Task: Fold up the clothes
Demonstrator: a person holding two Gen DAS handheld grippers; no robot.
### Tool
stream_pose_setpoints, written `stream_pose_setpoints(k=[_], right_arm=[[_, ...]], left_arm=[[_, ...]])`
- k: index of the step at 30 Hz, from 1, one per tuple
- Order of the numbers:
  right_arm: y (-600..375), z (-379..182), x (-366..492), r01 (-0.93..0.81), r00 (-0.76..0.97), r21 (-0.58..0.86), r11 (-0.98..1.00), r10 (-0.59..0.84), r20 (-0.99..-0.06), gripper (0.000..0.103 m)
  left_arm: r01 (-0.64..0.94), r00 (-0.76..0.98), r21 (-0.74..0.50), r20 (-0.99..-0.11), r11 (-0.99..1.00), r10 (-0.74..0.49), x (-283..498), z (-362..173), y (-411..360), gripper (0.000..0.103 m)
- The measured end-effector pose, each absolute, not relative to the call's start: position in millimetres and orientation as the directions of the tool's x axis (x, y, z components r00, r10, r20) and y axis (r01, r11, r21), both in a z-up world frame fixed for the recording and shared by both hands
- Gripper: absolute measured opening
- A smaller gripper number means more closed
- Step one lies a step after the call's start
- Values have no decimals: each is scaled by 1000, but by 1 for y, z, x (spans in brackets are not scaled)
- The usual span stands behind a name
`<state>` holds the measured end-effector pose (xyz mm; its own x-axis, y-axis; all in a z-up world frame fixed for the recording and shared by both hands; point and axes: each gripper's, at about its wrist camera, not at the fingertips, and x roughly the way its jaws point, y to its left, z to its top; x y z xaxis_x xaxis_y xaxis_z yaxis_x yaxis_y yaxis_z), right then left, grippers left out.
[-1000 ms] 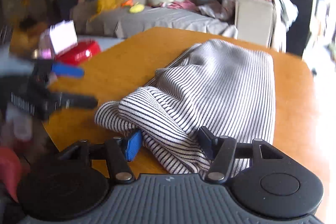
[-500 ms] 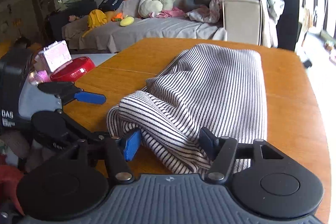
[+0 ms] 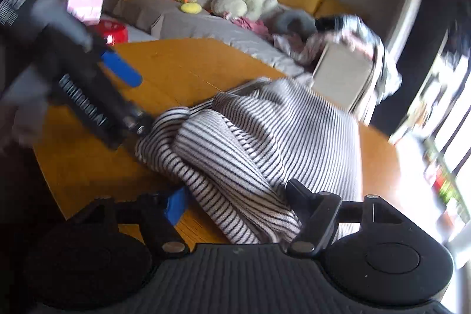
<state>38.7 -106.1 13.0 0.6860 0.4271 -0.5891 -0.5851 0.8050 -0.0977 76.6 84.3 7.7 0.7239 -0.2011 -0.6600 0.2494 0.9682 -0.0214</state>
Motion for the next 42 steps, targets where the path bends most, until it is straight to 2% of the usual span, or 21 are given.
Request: stream_pose_setpoints(k=[4,7,11,15,17,18,19,24,27,28,29,30,33,39,42], right_arm=[[-138,20,73,-495,604,243,834,531,-594,71],[-151,18,82,-462,576,341,818,570,-586,71],[-161,15,86,-449,561,392,803,595,-576,71],[-147,12,59,-538,643,139,832,511,-570,70],[-139,10,46,-565,686,1,825,470,-555,74],[-136,9,39,-573,707,-68,817,451,-544,80],[-132,8,32,-578,728,-137,804,433,-532,85],[-108,-7,7,-546,819,-447,708,341,-461,85],[-91,-17,6,-506,856,-556,660,300,-422,81],[-86,-19,6,-492,865,-583,647,291,-408,67],[-83,-19,8,-499,861,-589,636,283,-423,55],[-84,-14,9,-507,855,-573,644,288,-432,33],[-90,5,14,-530,835,-516,673,309,-455,29],[-117,51,27,-508,824,-371,778,313,-472,29],[-116,51,28,-534,804,-398,746,303,-511,28]], left_arm=[[259,734,-25,-645,966,-213,70,15,87,103],[285,734,-35,-635,958,-241,65,20,87,103],[348,715,-41,-635,937,-293,63,18,80,103],[393,697,14,-657,919,-288,70,6,61,103],[383,704,47,-661,923,-259,79,1,53,103],[369,712,56,-659,928,-243,84,1,51,103],[350,720,56,-655,935,-230,89,2,51,103],[285,729,-11,-647,958,-225,107,15,64,103],[287,729,-11,-646,958,-226,110,19,64,103],[288,728,-11,-647,958,-227,111,19,65,103],[288,726,-14,-649,958,-227,112,19,65,103],[287,725,-16,-650,958,-228,113,19,66,103],[280,723,-21,-653,960,-225,114,18,69,103],[210,741,-44,-644,977,-188,103,22,105,103],[121,745,-85,-651,989,-147,98,25,132,103]])
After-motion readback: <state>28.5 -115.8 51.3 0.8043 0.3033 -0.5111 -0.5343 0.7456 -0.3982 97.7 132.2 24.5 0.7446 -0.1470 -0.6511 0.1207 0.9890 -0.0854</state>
